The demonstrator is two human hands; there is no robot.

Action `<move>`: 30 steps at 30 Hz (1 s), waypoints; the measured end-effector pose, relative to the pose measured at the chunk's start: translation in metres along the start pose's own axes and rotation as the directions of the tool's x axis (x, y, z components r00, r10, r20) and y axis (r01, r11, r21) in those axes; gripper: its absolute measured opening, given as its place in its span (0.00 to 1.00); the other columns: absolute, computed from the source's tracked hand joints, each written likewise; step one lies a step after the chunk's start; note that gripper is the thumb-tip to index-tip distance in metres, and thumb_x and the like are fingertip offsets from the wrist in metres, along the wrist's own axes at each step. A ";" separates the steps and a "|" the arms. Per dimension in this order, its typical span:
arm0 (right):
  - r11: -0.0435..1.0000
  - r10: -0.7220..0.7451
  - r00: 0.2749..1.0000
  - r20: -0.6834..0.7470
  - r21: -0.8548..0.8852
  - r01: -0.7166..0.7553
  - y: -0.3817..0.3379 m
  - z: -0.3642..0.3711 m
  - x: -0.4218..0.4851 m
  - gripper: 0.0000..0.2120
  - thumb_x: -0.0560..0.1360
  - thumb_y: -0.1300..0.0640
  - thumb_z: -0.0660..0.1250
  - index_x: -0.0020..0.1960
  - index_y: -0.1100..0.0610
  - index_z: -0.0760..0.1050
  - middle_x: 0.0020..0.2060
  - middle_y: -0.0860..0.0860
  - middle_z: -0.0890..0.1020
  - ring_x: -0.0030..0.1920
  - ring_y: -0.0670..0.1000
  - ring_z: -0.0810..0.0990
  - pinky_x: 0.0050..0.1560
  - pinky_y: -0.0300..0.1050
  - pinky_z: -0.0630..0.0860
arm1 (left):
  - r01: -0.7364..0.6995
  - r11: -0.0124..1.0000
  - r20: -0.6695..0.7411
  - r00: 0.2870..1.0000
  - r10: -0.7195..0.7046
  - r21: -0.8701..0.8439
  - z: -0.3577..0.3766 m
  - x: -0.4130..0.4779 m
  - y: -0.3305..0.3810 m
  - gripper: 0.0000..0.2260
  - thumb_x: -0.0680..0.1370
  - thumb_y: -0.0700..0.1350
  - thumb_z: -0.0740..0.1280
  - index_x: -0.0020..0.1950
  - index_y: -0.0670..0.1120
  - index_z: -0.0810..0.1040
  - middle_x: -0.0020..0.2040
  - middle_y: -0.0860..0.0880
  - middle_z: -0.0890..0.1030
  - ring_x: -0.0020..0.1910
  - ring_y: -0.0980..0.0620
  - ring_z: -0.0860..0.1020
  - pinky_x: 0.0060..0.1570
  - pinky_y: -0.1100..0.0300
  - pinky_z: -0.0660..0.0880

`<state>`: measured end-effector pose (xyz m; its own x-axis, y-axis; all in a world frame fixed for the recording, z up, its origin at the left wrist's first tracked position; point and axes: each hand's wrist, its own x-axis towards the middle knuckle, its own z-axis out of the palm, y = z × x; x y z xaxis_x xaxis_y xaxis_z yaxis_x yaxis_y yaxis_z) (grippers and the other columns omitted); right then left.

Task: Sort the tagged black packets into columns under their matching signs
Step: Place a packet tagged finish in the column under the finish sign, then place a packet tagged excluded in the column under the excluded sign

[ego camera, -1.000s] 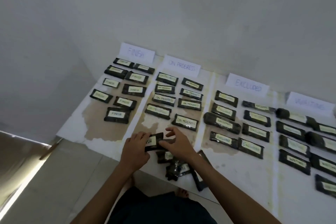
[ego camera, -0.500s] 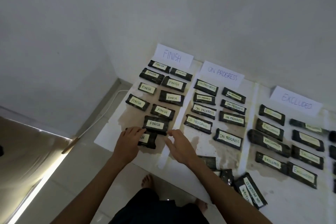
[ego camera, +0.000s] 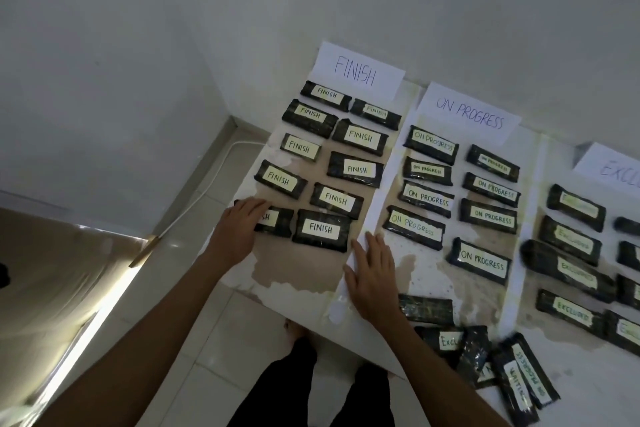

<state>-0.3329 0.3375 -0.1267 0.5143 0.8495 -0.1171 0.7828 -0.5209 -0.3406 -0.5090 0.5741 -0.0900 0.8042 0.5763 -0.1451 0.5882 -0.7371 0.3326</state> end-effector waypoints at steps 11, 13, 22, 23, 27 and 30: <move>1.000 0.025 0.999 0.035 -0.003 -0.025 -0.001 -0.004 0.000 0.25 0.76 0.46 0.56 0.69 0.57 0.66 0.71 0.61 0.65 0.73 0.60 0.57 0.71 0.57 0.56 | -0.048 0.999 0.038 0.998 0.047 0.014 -0.003 0.010 -0.004 0.30 0.66 0.26 0.66 0.67 0.40 0.71 0.65 0.39 0.72 0.63 0.37 0.70 0.58 0.43 0.70; 1.000 0.013 0.999 0.043 0.011 -0.014 -0.001 -0.008 0.001 0.25 0.76 0.47 0.57 0.70 0.57 0.65 0.71 0.61 0.65 0.73 0.61 0.58 0.71 0.57 0.55 | -0.037 0.999 0.013 0.999 0.037 -0.004 -0.005 0.009 0.005 0.29 0.65 0.28 0.68 0.66 0.40 0.72 0.65 0.38 0.72 0.63 0.37 0.70 0.57 0.42 0.70; 0.992 -0.127 0.974 0.187 0.000 0.130 0.038 -0.059 -0.023 0.27 0.66 0.51 0.68 0.63 0.56 0.70 0.59 0.58 0.73 0.58 0.60 0.71 0.55 0.54 0.72 | -0.159 0.977 -0.071 0.986 0.150 -0.142 0.003 -0.014 0.076 0.19 0.68 0.34 0.69 0.58 0.40 0.77 0.57 0.41 0.77 0.56 0.42 0.74 0.56 0.45 0.74; 0.988 -0.131 0.969 0.211 -0.046 0.144 0.045 -0.064 -0.031 0.28 0.65 0.51 0.69 0.64 0.55 0.69 0.58 0.58 0.73 0.55 0.60 0.71 0.53 0.53 0.71 | -0.179 0.972 -0.072 0.983 0.170 -0.155 0.006 -0.018 0.087 0.18 0.68 0.34 0.69 0.58 0.40 0.77 0.56 0.41 0.77 0.55 0.42 0.75 0.56 0.47 0.74; 0.961 -0.100 0.962 0.256 -0.227 0.160 0.069 -0.068 -0.050 0.27 0.64 0.53 0.72 0.61 0.54 0.71 0.53 0.56 0.75 0.48 0.58 0.74 0.46 0.52 0.73 | -0.226 0.951 -0.016 0.974 0.228 -0.211 0.024 -0.029 0.123 0.17 0.71 0.38 0.66 0.59 0.43 0.77 0.56 0.45 0.77 0.54 0.46 0.74 0.56 0.51 0.74; 0.940 -0.133 0.957 0.258 -0.274 0.205 0.072 -0.069 -0.051 0.25 0.61 0.55 0.75 0.57 0.53 0.73 0.47 0.54 0.77 0.42 0.55 0.77 0.38 0.49 0.74 | -0.214 0.932 0.043 0.971 0.236 -0.293 0.034 -0.035 0.143 0.17 0.72 0.41 0.63 0.61 0.44 0.76 0.58 0.45 0.77 0.56 0.48 0.74 0.58 0.54 0.72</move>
<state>-0.2781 0.2508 -0.0808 0.2975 0.9039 -0.3073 0.9368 -0.3384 -0.0885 -0.4503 0.4363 -0.0686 0.9233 0.3702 -0.1019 0.3511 -0.7066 0.6143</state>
